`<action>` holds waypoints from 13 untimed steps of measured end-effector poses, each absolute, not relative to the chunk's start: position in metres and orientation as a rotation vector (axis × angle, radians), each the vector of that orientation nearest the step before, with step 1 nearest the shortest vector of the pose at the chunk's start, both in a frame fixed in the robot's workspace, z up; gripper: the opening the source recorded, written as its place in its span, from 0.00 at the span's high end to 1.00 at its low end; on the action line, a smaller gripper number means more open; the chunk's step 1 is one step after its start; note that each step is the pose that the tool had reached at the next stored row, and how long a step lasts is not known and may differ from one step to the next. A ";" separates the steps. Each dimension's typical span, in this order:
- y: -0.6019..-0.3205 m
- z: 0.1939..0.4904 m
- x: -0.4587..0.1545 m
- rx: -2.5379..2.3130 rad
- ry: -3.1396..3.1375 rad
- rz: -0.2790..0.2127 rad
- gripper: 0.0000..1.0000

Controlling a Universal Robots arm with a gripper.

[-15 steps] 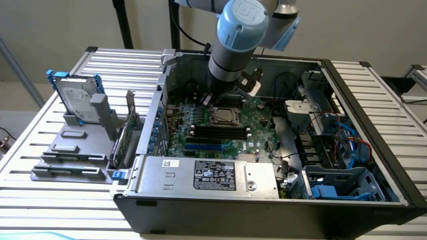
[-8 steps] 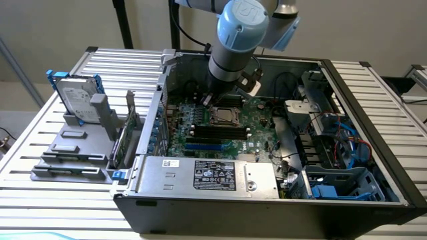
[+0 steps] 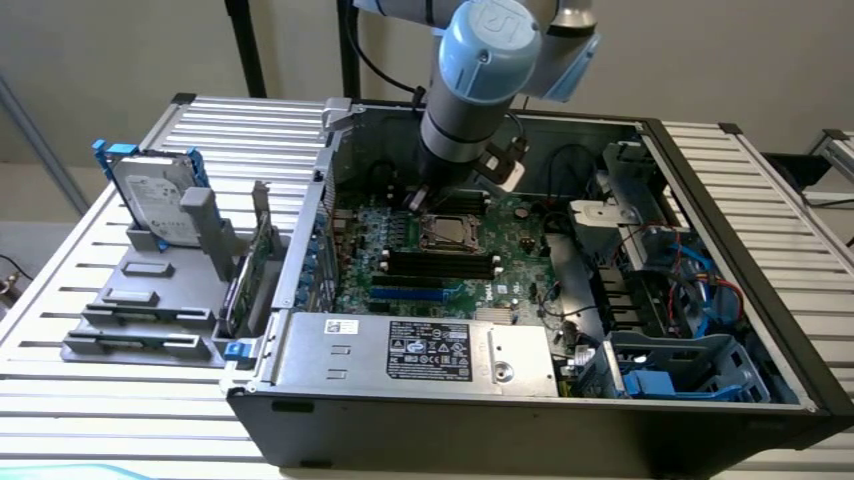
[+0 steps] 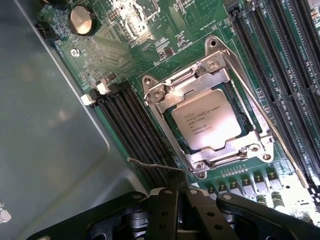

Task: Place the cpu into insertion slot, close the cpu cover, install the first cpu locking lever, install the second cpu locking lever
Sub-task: 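Install the first cpu locking lever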

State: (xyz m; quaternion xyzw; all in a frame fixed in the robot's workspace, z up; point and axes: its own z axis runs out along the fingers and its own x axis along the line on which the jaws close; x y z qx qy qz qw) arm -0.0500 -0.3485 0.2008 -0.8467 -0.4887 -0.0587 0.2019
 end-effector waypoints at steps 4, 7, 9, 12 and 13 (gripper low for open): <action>-0.347 0.200 -0.048 -2.366 -1.366 -0.163 0.89; -0.347 0.200 -0.046 -2.371 -1.368 -0.159 0.89; -0.347 0.200 -0.045 -2.378 -1.371 -0.153 0.89; -0.346 0.200 -0.044 -2.385 -1.374 -0.148 0.89; -0.346 0.199 -0.043 -2.385 -1.375 -0.147 0.89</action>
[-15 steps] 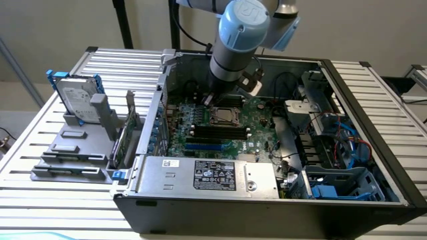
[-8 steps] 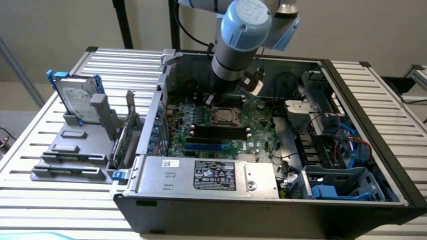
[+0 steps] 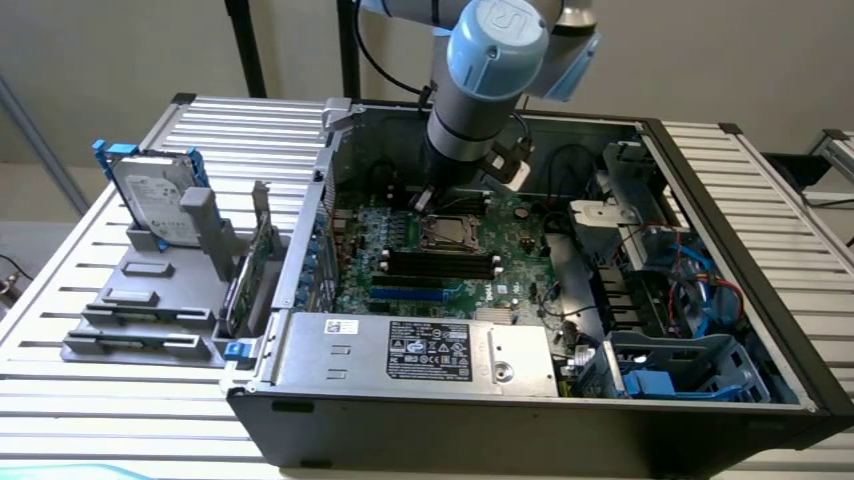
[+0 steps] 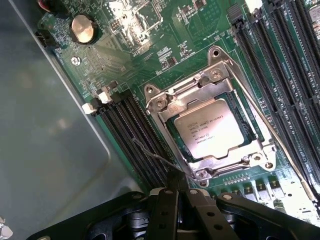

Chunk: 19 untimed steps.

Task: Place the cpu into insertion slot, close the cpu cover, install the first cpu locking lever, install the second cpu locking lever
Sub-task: 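Install the first cpu locking lever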

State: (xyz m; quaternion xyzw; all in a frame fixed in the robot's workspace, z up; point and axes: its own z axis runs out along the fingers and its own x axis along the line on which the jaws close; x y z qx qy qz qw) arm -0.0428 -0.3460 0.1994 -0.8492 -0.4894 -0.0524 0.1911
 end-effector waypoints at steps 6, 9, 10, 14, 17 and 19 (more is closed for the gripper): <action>-0.344 0.199 -0.037 -2.386 -1.375 -0.147 0.89; -0.344 0.198 -0.035 -2.386 -1.375 -0.147 0.89; -0.344 0.198 -0.035 -2.386 -1.375 -0.147 0.89; -0.343 0.198 -0.032 -2.387 -1.375 -0.146 0.89; -0.343 0.198 -0.031 -2.387 -1.375 -0.146 0.89; -0.342 0.197 -0.029 -2.387 -1.375 -0.146 0.89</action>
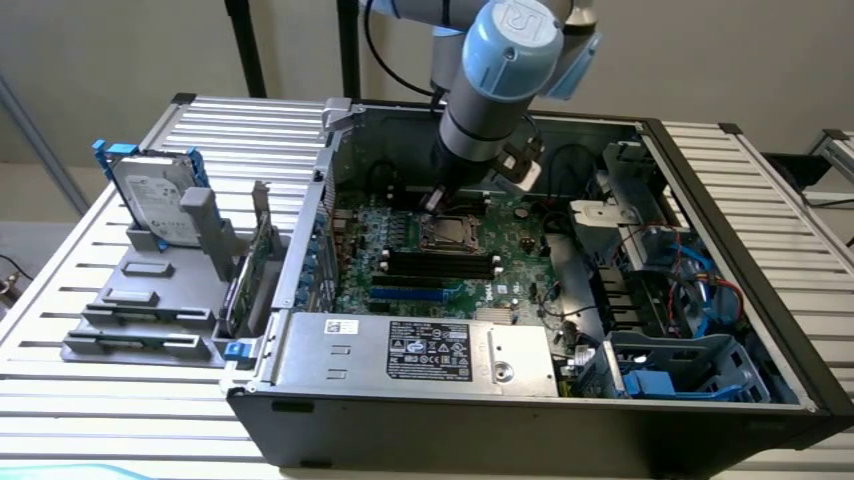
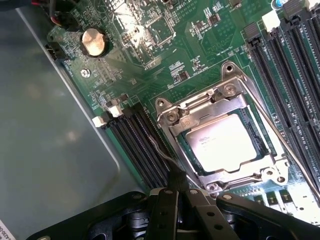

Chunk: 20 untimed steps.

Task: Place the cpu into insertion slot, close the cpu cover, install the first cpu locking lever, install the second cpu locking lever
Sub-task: 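Install the first cpu locking lever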

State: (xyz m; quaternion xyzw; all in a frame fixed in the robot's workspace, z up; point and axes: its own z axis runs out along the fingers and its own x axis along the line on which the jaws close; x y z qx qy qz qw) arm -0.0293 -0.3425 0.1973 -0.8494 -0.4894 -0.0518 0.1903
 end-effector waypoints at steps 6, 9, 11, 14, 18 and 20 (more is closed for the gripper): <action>-0.342 0.197 -0.025 -2.389 -1.375 -0.143 0.89; -0.342 0.196 -0.023 -2.391 -1.376 -0.142 0.89; -0.342 0.195 -0.021 -2.392 -1.376 -0.141 0.89; -0.342 0.195 -0.019 -2.394 -1.377 -0.140 0.89; -0.342 0.194 -0.018 -2.398 -1.378 -0.137 0.89; -0.342 0.194 -0.017 -2.400 -1.379 -0.136 0.89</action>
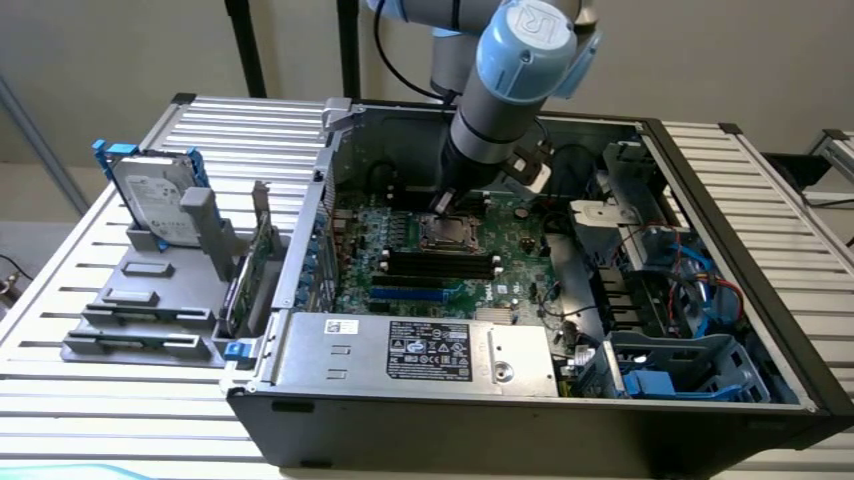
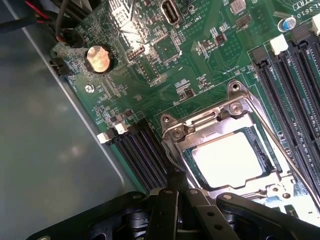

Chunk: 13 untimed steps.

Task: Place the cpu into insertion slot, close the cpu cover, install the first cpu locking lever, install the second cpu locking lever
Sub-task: 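Install the first cpu locking lever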

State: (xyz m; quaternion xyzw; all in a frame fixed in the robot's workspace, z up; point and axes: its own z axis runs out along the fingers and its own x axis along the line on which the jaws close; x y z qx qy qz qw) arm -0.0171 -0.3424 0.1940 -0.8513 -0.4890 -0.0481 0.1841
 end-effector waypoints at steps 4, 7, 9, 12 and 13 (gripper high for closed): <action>-0.342 0.194 -0.016 -2.404 -1.381 -0.132 0.89; -0.342 0.193 -0.015 -2.406 -1.382 -0.131 0.89; -0.342 0.193 -0.014 -2.406 -1.382 -0.131 0.89; -0.342 0.192 -0.011 -2.406 -1.381 -0.131 0.89; -0.342 0.192 -0.010 -2.406 -1.381 -0.131 0.89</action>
